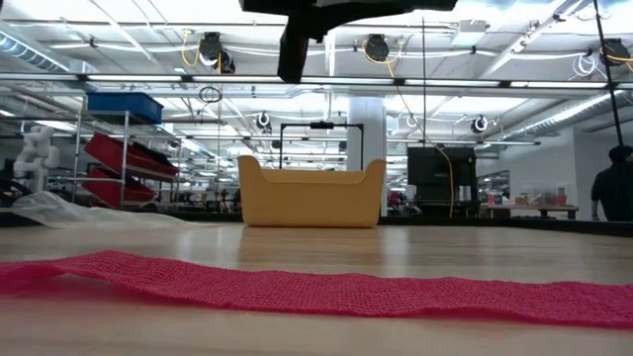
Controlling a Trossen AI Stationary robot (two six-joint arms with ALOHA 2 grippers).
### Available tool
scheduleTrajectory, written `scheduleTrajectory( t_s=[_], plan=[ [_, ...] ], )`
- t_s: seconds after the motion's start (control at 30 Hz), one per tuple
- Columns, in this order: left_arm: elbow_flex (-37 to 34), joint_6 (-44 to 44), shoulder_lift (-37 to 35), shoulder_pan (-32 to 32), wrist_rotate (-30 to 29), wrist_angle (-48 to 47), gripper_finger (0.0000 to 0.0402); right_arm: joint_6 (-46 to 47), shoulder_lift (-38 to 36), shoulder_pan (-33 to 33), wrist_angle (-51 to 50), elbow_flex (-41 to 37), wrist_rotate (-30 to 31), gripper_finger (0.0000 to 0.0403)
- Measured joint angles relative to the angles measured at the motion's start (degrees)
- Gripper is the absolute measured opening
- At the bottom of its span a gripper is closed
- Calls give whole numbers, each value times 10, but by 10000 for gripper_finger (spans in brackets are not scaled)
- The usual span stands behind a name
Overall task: Roll bandage
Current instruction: Roll the green bandage
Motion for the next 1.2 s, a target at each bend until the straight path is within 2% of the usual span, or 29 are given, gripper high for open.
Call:
scheduleTrajectory(
  t_s=[0.23, 0.37, 0.67, 0.87, 1.0, 1.2],
  plan=[
    [8, -2, 6, 0, 0, 6, 173, 0, 0, 0, -4, 0, 0, 34],
    [8, -3, 6, 0, -1, 19, 153, 0, 0, 0, -6, 0, 0, 34],
    [8, -40, 6, 0, 6, 13, 67, 0, 0, 0, -7, 0, 0, 34],
    [8, -94, 6, -4, 55, 17, 8, -1, 0, 0, -11, 0, 1, 34],
    [24, -144, 6, -12, 75, 22, 10, -29, 0, -1, -35, 0, 6, 34],
    [41, -169, 6, -33, 78, 107, 6, -45, 0, -6, -50, 0, 6, 34]
  ],
)
